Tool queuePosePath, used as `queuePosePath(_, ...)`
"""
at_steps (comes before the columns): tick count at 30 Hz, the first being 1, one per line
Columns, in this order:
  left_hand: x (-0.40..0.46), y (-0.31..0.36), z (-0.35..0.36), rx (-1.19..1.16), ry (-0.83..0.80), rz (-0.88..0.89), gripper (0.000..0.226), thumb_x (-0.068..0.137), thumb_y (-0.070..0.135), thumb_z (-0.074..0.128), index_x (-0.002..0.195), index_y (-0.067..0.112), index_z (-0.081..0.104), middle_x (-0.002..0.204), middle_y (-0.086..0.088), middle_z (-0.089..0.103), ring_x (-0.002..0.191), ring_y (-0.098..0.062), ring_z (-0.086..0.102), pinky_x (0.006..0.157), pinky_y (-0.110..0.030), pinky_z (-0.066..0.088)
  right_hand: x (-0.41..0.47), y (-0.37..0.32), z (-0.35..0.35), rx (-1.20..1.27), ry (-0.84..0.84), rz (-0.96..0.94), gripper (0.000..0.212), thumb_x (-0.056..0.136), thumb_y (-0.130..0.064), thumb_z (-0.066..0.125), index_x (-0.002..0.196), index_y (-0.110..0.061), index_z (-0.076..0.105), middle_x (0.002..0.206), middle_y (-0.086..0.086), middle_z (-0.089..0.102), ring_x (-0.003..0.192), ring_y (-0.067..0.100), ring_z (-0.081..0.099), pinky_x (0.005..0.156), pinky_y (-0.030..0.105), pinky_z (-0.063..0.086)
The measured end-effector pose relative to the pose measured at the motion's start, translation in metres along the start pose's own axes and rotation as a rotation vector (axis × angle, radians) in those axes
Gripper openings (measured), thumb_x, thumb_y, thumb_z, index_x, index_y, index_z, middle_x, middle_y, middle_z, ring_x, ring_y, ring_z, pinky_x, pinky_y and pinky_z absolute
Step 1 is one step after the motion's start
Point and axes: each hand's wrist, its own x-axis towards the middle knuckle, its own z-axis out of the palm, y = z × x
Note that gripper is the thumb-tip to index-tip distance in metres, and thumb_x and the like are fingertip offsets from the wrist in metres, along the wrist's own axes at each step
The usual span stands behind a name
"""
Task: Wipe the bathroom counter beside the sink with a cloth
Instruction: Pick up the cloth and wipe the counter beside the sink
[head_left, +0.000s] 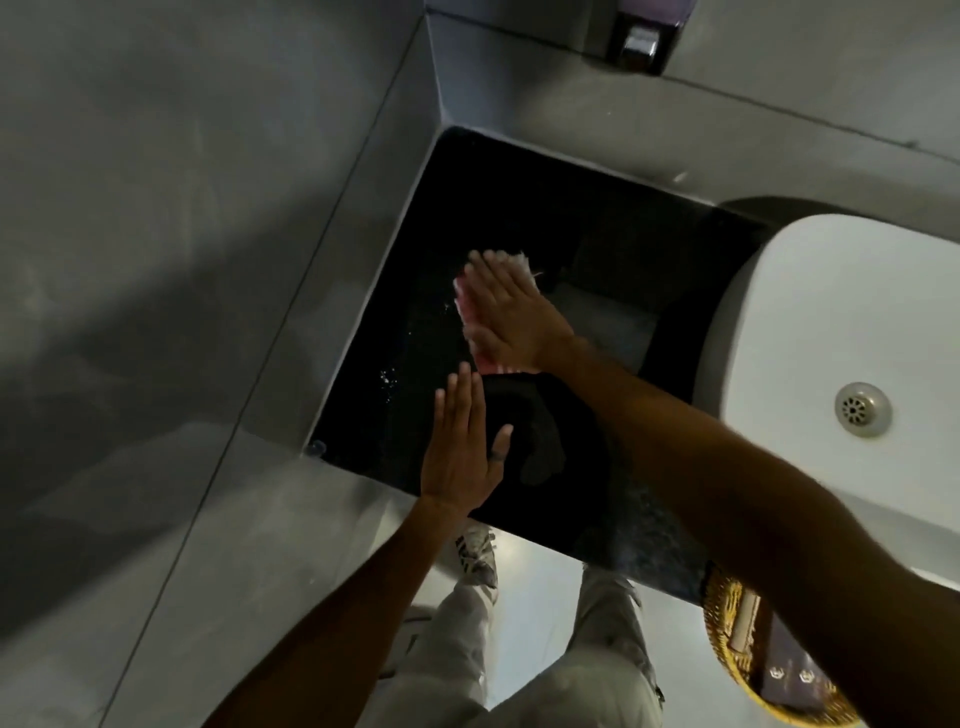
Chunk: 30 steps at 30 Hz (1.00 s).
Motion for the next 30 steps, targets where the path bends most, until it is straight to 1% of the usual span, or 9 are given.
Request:
queuePosePath(4, 0.018, -0.004, -0.021, -0.092, 0.145, 0.083, 0.082, 0.105, 0.055, 0.031, 0.163, 0.003, 0.008, 0.174, -0.017, 0.004, 0.162, -0.03, -0.003, 0.133, -0.045, 0.003, -0.064, 0.001, 0.007, 0.259, 0.317, 0.538, 0.073, 0.107, -0.046, 0.029, 0.165, -0.006, 0.012, 0.174, 0.012, -0.002, 0.163, 0.034, 0.0, 0.133, 0.048, -0.003)
queuePosePath(5, 0.032, -0.003, -0.028, -0.1, 0.165, 0.126, 0.082, 0.105, 0.055, 0.033, 0.163, 0.0, 0.013, 0.173, -0.019, 0.009, 0.162, -0.031, -0.001, 0.133, -0.045, 0.001, -0.083, 0.0, 0.014, 0.309, 0.323, 0.656, 0.074, 0.106, -0.047, 0.026, 0.165, -0.006, 0.012, 0.174, 0.013, 0.001, 0.163, 0.033, 0.0, 0.133, 0.049, -0.002)
queuePosePath(7, 0.067, 0.002, -0.042, -0.116, 0.154, 0.2, 0.084, 0.102, 0.054, 0.04, 0.16, -0.003, 0.02, 0.171, -0.022, 0.016, 0.161, -0.034, 0.003, 0.132, -0.051, 0.004, -0.113, -0.003, 0.029, 0.303, 0.2, 0.811, 0.081, 0.102, -0.054, 0.02, 0.165, -0.003, 0.013, 0.174, 0.017, 0.007, 0.163, 0.033, 0.002, 0.132, 0.054, 0.004)
queuePosePath(10, 0.118, 0.013, -0.055, -0.062, 0.034, 0.246, 0.096, 0.094, 0.06, 0.051, 0.161, 0.001, 0.016, 0.172, -0.02, 0.014, 0.161, -0.036, 0.006, 0.13, -0.056, 0.011, -0.128, -0.002, 0.046, 0.131, 0.096, 0.812, 0.082, 0.102, -0.057, 0.027, 0.164, -0.004, 0.019, 0.174, 0.017, 0.014, 0.162, 0.033, 0.009, 0.132, 0.055, 0.007)
queuePosePath(15, 0.147, 0.024, -0.037, 0.15, -0.132, 0.187, 0.12, 0.083, 0.085, 0.041, 0.164, 0.005, 0.002, 0.175, -0.014, -0.003, 0.162, -0.031, -0.007, 0.131, -0.051, 0.001, -0.126, 0.001, 0.054, 0.083, 0.139, 0.826, 0.08, 0.1, -0.055, 0.032, 0.163, -0.005, 0.025, 0.172, 0.016, 0.021, 0.161, 0.033, 0.017, 0.13, 0.056, 0.013)
queuePosePath(19, 0.14, 0.01, -0.032, 0.122, -0.061, 0.109, 0.111, 0.087, 0.079, 0.041, 0.164, 0.005, 0.01, 0.174, -0.015, 0.008, 0.162, -0.032, 0.001, 0.131, -0.051, 0.003, -0.126, 0.002, 0.056, 0.093, 0.16, 0.824, 0.08, 0.1, -0.055, 0.031, 0.163, -0.006, 0.024, 0.172, 0.015, 0.02, 0.161, 0.032, 0.015, 0.131, 0.054, 0.01)
queuePosePath(22, 0.132, -0.013, -0.041, 0.148, 0.036, -0.038, 0.095, 0.096, 0.066, 0.039, 0.162, 0.002, 0.019, 0.172, -0.017, 0.018, 0.161, -0.036, 0.009, 0.13, -0.053, 0.009, -0.125, 0.002, 0.054, 0.099, 0.164, 0.83, 0.08, 0.1, -0.054, 0.032, 0.163, -0.006, 0.024, 0.173, 0.015, 0.02, 0.161, 0.033, 0.016, 0.131, 0.054, 0.01)
queuePosePath(26, 0.108, -0.035, -0.042, 0.181, 0.077, -0.252, 0.083, 0.103, 0.056, 0.026, 0.163, -0.001, 0.011, 0.173, -0.022, 0.009, 0.161, -0.038, 0.003, 0.13, -0.054, 0.001, -0.126, 0.002, 0.054, 0.115, 0.16, 0.83, 0.08, 0.1, -0.055, 0.031, 0.164, -0.007, 0.023, 0.173, 0.015, 0.019, 0.162, 0.033, 0.014, 0.131, 0.055, 0.01)
queuePosePath(30, 0.067, -0.044, -0.037, 0.144, 0.049, -0.444, 0.085, 0.103, 0.058, 0.021, 0.163, 0.001, 0.003, 0.173, -0.021, 0.002, 0.161, -0.037, 0.0, 0.13, -0.055, 0.005, -0.127, 0.002, 0.053, 0.112, 0.159, 0.828, 0.08, 0.1, -0.056, 0.03, 0.164, -0.007, 0.022, 0.173, 0.015, 0.018, 0.162, 0.033, 0.014, 0.131, 0.054, 0.009)
